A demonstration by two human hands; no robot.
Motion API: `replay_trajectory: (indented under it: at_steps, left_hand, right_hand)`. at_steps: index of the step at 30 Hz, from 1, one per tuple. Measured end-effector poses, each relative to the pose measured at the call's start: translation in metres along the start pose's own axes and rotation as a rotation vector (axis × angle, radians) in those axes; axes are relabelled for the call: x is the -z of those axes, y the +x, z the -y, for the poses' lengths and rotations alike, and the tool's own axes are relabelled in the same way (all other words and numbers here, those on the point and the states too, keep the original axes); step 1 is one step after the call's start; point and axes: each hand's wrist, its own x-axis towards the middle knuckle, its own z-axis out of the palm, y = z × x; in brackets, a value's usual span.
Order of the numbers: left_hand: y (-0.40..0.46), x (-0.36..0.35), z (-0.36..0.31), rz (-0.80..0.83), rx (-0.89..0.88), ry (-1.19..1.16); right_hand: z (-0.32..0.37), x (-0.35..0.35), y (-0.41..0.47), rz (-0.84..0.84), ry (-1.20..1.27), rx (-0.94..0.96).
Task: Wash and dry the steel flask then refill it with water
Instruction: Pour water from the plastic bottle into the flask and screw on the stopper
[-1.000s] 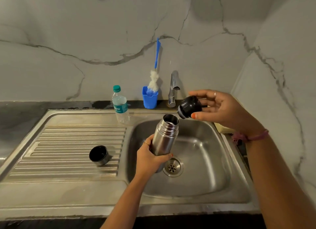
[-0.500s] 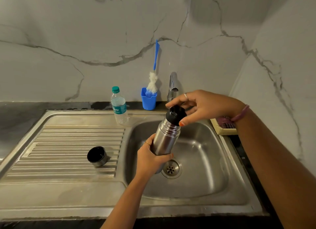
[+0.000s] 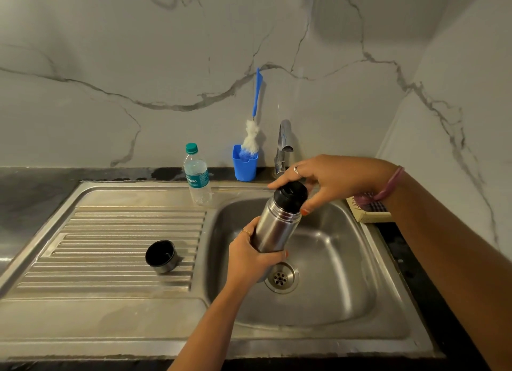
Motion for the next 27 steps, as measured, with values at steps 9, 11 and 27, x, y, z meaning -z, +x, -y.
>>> replay_trajectory:
  at_steps: [9, 11, 27]
  left_hand:
    - [0.001, -0.002, 0.003, -0.002, -0.002, 0.006]
    - [0.002, -0.002, 0.004, -0.007, -0.002, 0.005]
    - [0.004, 0.000, 0.004, -0.008, 0.005, 0.004]
  right_hand:
    - [0.006, -0.012, 0.008, -0.239, -0.107, -0.162]
    - [0.002, -0.006, 0.003, -0.108, 0.075, -0.137]
    - [-0.004, -0.004, -0.001, -0.174, 0.061, -0.051]
